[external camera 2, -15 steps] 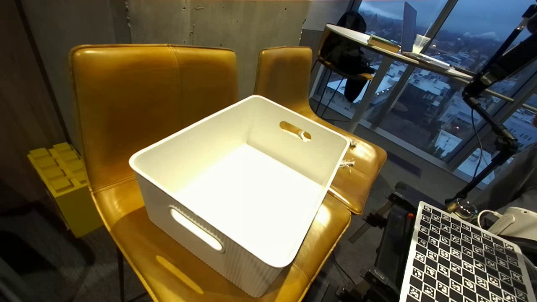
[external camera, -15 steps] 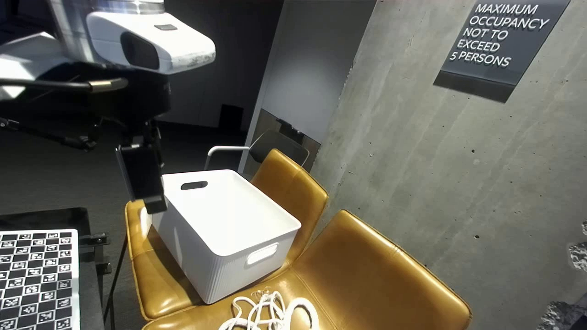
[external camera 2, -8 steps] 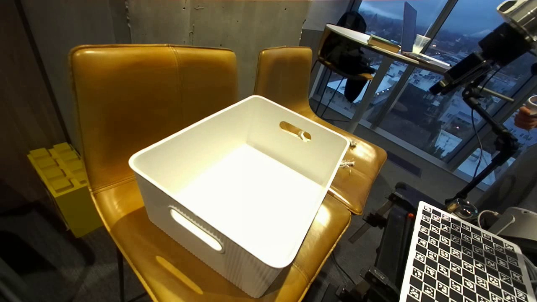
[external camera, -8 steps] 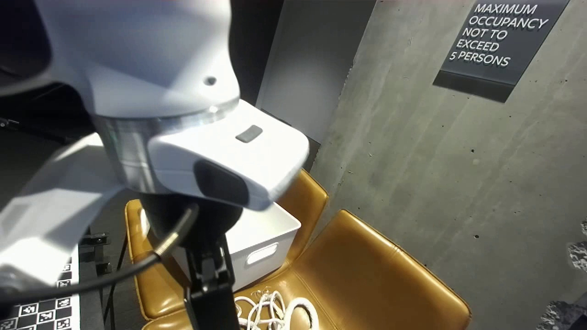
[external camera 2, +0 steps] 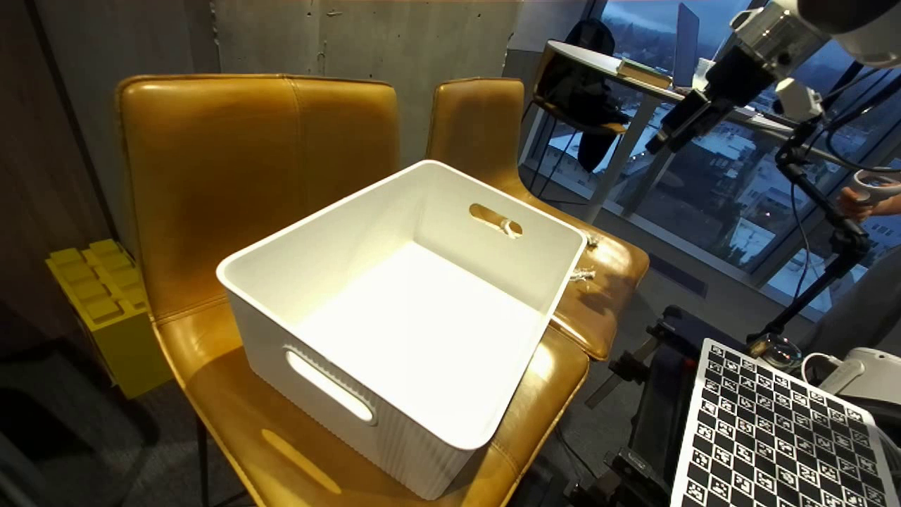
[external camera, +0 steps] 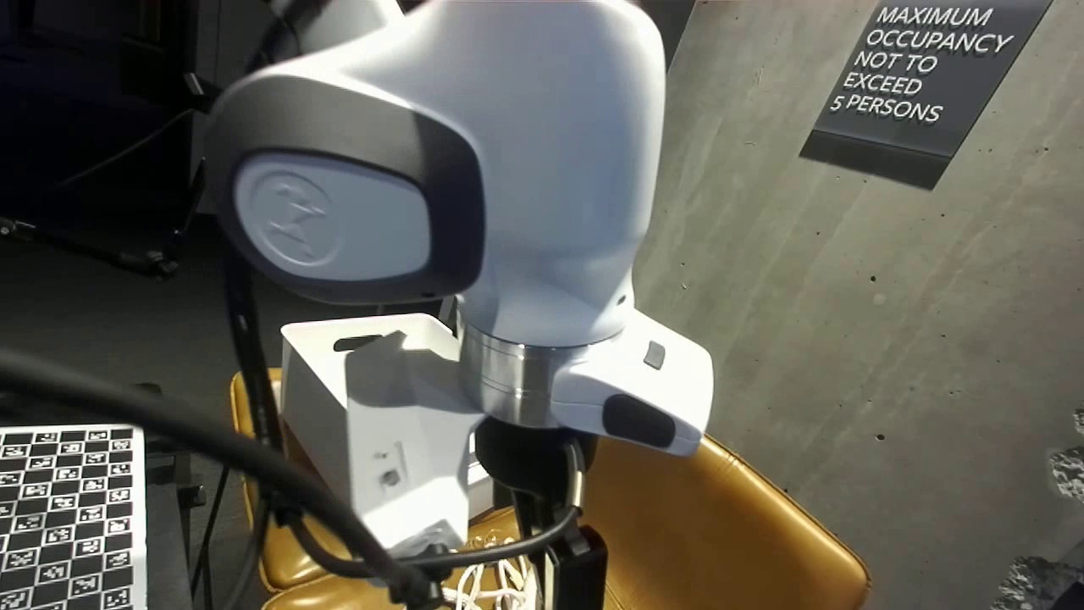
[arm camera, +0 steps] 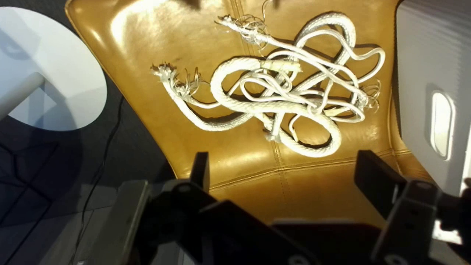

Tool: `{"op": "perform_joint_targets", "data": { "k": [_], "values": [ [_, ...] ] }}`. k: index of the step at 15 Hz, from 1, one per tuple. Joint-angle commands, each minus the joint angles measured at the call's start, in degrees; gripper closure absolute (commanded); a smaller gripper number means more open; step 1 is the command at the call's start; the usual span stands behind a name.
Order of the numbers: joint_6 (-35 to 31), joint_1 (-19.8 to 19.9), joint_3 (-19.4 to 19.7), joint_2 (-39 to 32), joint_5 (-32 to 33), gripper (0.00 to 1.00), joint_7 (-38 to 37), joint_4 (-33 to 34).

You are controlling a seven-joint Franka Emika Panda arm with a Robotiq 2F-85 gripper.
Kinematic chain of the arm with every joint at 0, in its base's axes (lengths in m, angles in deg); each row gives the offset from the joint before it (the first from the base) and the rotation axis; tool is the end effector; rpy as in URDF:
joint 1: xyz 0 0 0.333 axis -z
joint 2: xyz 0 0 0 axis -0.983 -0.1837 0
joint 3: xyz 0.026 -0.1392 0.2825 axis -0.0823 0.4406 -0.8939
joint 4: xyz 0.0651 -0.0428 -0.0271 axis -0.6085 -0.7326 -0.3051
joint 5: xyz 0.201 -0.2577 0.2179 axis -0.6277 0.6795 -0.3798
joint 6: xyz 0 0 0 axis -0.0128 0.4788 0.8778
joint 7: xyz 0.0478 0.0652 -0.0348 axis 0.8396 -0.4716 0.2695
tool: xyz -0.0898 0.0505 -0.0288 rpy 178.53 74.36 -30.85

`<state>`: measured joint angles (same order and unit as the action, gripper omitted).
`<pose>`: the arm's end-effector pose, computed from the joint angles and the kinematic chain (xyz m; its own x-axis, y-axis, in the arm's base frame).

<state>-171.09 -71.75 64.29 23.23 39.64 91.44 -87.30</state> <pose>0.4660 -0.2658 0.3418 0.9265 -0.2324 0.2960 -0.2423 -0.9702 -0.0034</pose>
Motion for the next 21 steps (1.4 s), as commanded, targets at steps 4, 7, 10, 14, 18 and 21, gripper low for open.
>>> {"op": "perform_joint_targets", "data": {
  "k": [4,7,10,14,18,21],
  "values": [
    [1.13,10.57,-8.57,-16.45,-3.60,0.00,5.28,15.20],
    [1.81,15.88,-11.37,-22.56,-1.78,0.00,7.33,21.55],
    [3.24,19.59,-13.30,-28.19,0.42,0.00,9.33,28.34],
    [5.42,21.29,-15.15,-34.85,3.60,0.00,10.31,36.50],
    [6.12,20.00,-15.73,-40.36,7.18,0.00,8.32,41.89],
    [6.40,18.78,-15.93,-44.15,9.90,0.00,7.22,45.11]
  ]
}}
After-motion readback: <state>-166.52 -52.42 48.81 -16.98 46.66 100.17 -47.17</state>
